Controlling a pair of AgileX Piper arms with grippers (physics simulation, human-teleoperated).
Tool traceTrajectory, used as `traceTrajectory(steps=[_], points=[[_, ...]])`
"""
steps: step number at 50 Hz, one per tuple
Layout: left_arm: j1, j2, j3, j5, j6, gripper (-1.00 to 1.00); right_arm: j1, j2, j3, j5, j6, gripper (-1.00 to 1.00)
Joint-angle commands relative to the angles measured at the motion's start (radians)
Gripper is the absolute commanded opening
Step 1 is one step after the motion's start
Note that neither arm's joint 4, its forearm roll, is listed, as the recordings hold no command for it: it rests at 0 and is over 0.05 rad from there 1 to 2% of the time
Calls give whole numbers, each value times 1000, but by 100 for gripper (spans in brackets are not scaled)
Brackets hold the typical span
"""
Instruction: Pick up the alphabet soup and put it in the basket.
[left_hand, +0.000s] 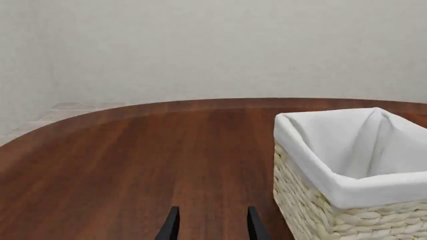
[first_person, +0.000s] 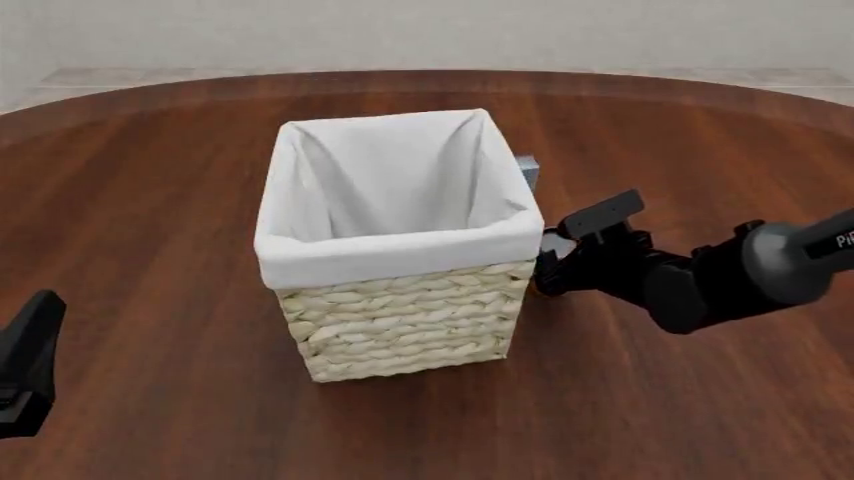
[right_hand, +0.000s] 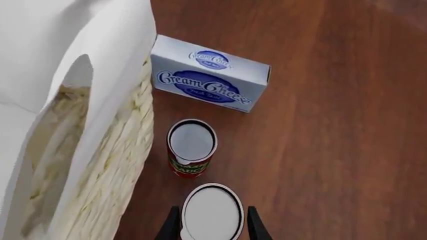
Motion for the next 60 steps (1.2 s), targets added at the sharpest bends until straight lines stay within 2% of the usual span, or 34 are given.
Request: traceTrajectory(steps=[1,2,17,28,47,60], points=[[0,0,0,0,0,100,-8,19,-6,8,-14,100],[0,0,0,0,0,100,-7,18,-5,7,-17,-100],[0,0,0,0,0,100,-6,3,12,-14,-51,-100],[0,0,0,0,0,100,-11,-54,54,-30,-49,-100],[0,0,0,0,0,100,-30,-231,72,47,-54,-100],[0,0,0,0,0,100,-31,-442,63,175,-57,-100]])
